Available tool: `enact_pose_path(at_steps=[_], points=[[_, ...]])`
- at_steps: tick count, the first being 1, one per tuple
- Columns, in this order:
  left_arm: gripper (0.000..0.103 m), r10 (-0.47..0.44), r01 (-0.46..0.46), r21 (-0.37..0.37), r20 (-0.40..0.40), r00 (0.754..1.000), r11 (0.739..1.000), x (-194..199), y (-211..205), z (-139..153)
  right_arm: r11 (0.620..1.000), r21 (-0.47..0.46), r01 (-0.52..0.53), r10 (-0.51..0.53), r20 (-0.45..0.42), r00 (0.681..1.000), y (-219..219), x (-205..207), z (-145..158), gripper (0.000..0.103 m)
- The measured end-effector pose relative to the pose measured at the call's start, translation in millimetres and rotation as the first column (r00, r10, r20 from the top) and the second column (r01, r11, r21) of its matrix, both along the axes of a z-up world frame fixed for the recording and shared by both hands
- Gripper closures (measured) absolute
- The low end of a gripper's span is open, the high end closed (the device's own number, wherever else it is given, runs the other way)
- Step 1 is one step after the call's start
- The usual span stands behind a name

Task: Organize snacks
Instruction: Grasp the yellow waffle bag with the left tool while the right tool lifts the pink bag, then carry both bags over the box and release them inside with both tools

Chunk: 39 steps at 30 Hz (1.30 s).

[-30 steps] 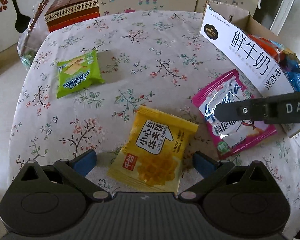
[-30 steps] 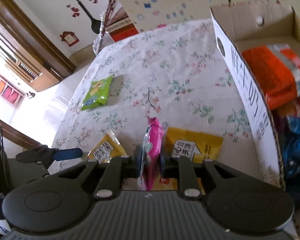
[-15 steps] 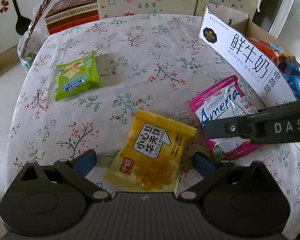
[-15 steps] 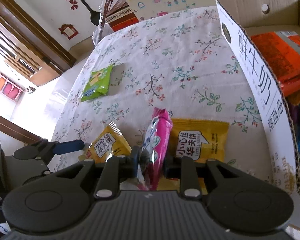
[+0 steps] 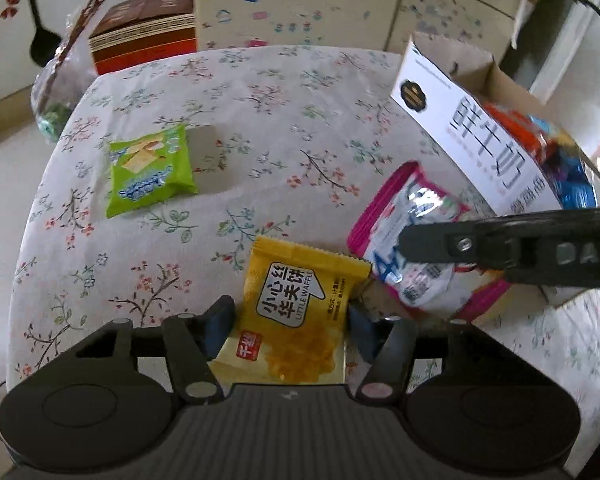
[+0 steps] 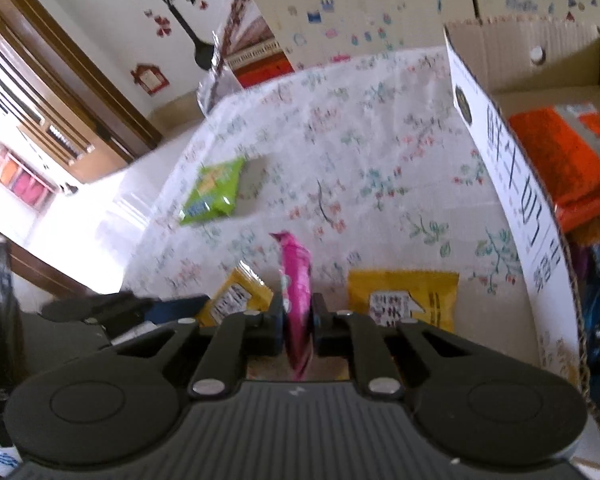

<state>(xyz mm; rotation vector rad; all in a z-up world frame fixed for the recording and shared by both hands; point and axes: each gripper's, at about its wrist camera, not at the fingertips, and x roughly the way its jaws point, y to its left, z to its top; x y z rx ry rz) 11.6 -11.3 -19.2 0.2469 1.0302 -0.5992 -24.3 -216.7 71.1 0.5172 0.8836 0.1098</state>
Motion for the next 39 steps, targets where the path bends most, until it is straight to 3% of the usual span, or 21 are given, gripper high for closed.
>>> enact_pose_path(at_steps=[11, 23, 39], points=[[0.042, 0.094, -0.091, -0.062, 0.058, 0.994, 0.994, 3.2, 4.6, 33.8, 1.000, 0.007, 0.019, -0.019, 0.084, 0.996, -2.6, -4.1, 28.0, 0.091], [0.042, 0.134, -0.120, -0.135, 0.100, 0.986, 0.984, -0.3, -4.4, 69.4, 0.999, -0.002, 0.048, -0.047, 0.175, 0.984, -5.2, -13.5, 65.2, 0.091], [0.042, 0.130, -0.102, -0.199, 0.132, 0.983, 0.975, -6.8, -28.0, 95.4, 0.980, 0.067, 0.185, -0.197, 0.274, 0.941, -50.6, -42.1, 110.8, 0.091]])
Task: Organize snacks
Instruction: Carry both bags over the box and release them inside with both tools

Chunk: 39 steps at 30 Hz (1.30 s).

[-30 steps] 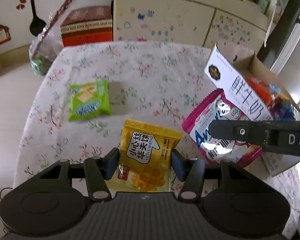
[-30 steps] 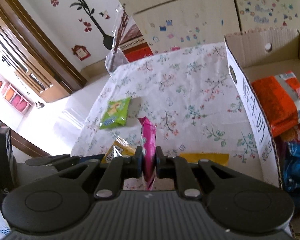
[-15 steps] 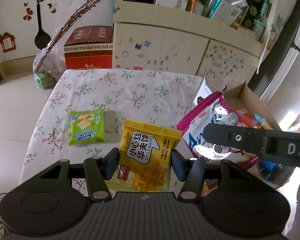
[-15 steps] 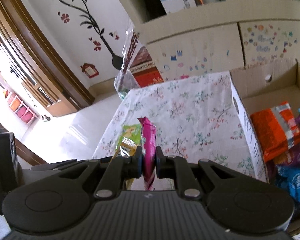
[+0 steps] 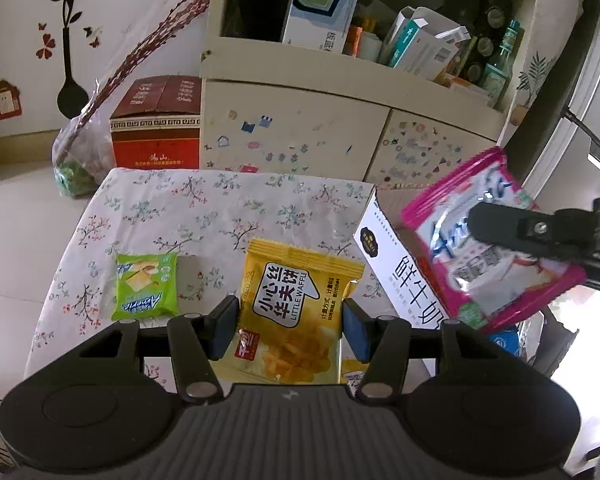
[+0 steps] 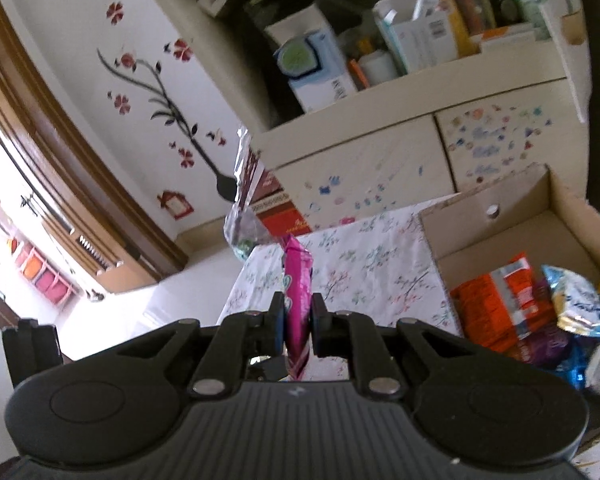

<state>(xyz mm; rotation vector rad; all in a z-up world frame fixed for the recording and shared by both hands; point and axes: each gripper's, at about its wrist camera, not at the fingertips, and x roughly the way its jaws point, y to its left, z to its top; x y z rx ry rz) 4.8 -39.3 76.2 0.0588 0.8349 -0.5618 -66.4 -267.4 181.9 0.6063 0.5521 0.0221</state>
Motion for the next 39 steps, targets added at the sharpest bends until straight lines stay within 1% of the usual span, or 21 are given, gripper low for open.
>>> enact_pose_path(at_steps=[7, 14, 22, 30, 39], points=[[0.042, -0.017, 0.018, -0.013, 0.020, 1.000, 1.000, -5.0, -13.6, 7.0, 0.998, 0.034, 0.061, -0.062, 0.027, 0.998, -18.7, -13.9, 7.6, 0.091], [0.042, -0.036, 0.037, -0.011, 0.048, 0.998, 0.999, -9.7, -30.2, 10.9, 0.995, 0.044, 0.088, -0.090, 0.036, 0.995, -29.7, -19.4, 8.6, 0.091], [0.042, -0.068, 0.069, -0.020, 0.067, 0.995, 0.997, -14.7, -51.8, 14.3, 0.989, 0.013, 0.146, -0.146, 0.041, 0.988, -46.1, -30.2, 10.6, 0.091], [0.042, -0.121, 0.124, -0.033, 0.084, 0.989, 0.992, -23.5, -82.7, 13.9, 0.972, -0.007, 0.235, -0.235, 0.026, 0.972, -72.4, -47.6, 7.7, 0.091], [0.042, -0.186, 0.191, -0.055, 0.092, 0.978, 0.980, -33.4, -115.7, 10.9, 0.944, 0.012, 0.330, -0.330, 0.008, 0.944, -100.8, -62.8, 2.8, 0.091]])
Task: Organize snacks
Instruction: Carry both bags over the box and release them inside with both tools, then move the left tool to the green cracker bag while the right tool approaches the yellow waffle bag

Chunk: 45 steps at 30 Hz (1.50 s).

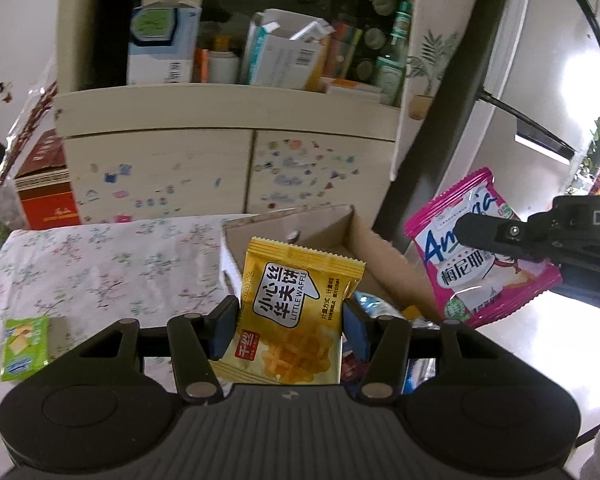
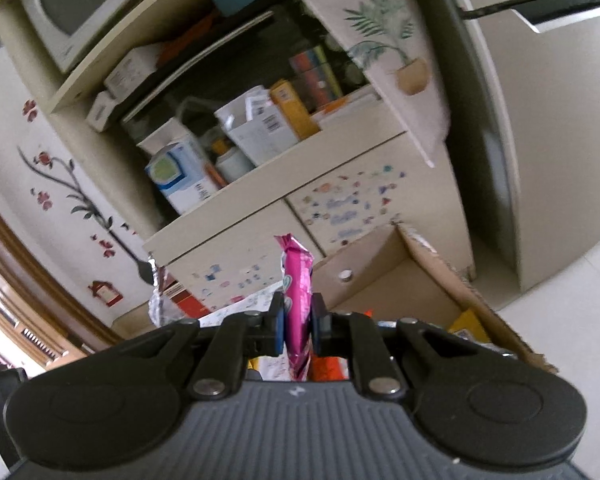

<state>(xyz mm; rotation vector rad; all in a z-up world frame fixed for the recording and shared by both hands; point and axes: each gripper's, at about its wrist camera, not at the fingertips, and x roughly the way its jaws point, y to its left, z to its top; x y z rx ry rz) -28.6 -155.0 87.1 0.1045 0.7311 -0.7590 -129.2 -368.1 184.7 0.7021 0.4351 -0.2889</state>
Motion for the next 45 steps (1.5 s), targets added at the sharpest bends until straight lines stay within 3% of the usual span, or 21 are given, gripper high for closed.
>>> enact_pose_path(at_steps=[11, 13, 15, 16, 17, 19, 23, 34, 45], points=[[0.042, -0.057, 0.057, -0.024, -0.023, 0.998, 0.998, -2.3, -30.6, -10.8, 0.996, 0.044, 0.076, -0.075, -0.021, 0.997, -19.8, -6.2, -10.7, 0.091], [0.034, -0.067, 0.066, -0.043, -0.025, 0.997, 0.997, -3.3, -33.6, -13.0, 0.993, 0.058, 0.098, -0.097, -0.032, 0.995, -23.4, -5.9, -14.7, 0.084], [0.007, -0.045, 0.043, -0.057, -0.028, 0.999, 0.997, -4.6, -35.0, -13.3, 0.989, 0.073, 0.129, -0.125, -0.056, 0.991, -27.6, -4.4, -19.2, 0.083], [0.005, -0.035, 0.034, -0.071, -0.023, 0.999, 0.997, -5.9, -34.4, -11.9, 0.986, 0.086, 0.140, -0.135, -0.061, 0.989, -29.6, -4.8, -21.6, 0.078], [0.005, -0.039, 0.037, -0.087, -0.021, 0.999, 0.996, -6.6, -33.6, -9.6, 0.984, 0.103, 0.149, -0.143, -0.062, 0.988, -31.6, -5.4, -23.6, 0.074], [0.005, -0.050, 0.048, -0.099, -0.022, 0.998, 0.994, -6.9, -32.0, -4.7, 0.979, 0.126, 0.161, -0.155, -0.055, 0.986, -34.1, -6.9, -25.1, 0.057], [0.004, -0.014, 0.011, -0.092, -0.027, 1.000, 0.996, -1.5, -25.9, -0.2, 0.980, 0.117, 0.160, -0.155, -0.050, 0.987, -33.0, -6.1, -24.4, 0.049], [0.003, 0.079, -0.080, -0.037, -0.032, 0.996, 0.996, 18.5, 4.1, 8.1, 0.990, 0.117, 0.083, -0.079, -0.042, 0.996, -23.3, 5.5, -27.7, 0.041], [0.002, 0.197, -0.199, -0.028, -0.044, 0.979, 0.980, 46.1, 58.1, 24.6, 0.995, 0.054, -0.084, 0.085, -0.015, 0.996, 5.4, 25.3, -24.9, 0.037]])
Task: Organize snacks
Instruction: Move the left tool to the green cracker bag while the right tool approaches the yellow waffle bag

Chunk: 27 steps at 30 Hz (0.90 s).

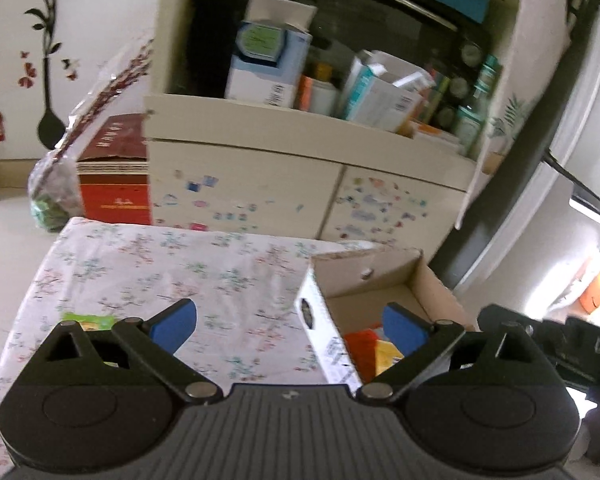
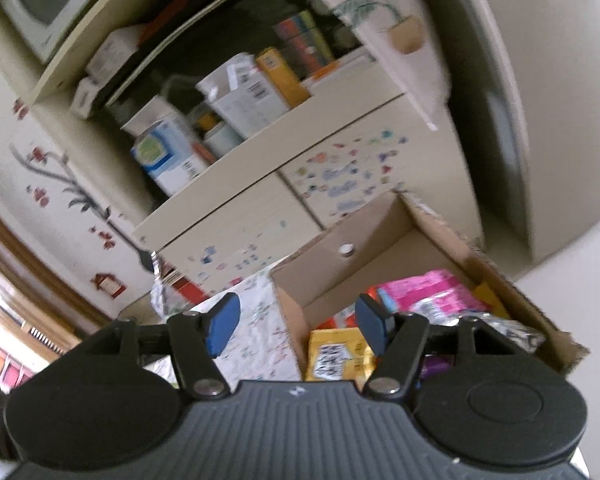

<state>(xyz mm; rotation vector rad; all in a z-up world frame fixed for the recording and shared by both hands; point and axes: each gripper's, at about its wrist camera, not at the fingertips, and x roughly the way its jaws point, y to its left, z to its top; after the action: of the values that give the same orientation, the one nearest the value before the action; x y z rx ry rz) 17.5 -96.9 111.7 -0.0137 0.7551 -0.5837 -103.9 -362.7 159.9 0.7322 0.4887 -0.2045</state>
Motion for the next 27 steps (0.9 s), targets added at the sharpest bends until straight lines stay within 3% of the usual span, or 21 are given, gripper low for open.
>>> enact_pose_path(at_steps=[8, 16, 27], points=[[0.002, 0.083, -0.082, 0.008, -0.038, 0.996, 0.997, 18.4, 35.8, 0.2, 0.987, -0.053, -0.153, 0.154, 0.013, 0.988, 30.5, 12.3, -1.0, 0.037], [0.001, 0.168, -0.168, 0.006, -0.062, 0.984, 0.986, 36.4, 64.0, -5.4, 0.951, -0.095, -0.295, 0.293, -0.037, 0.955, 66.4, 21.7, -10.8, 0.037], [0.001, 0.316, -0.312, 0.054, -0.105, 0.943, 0.948, 68.6, 105.4, -33.4, 0.888, -0.101, -0.449, 0.437, -0.125, 0.891, 118.5, 32.4, -33.8, 0.037]])
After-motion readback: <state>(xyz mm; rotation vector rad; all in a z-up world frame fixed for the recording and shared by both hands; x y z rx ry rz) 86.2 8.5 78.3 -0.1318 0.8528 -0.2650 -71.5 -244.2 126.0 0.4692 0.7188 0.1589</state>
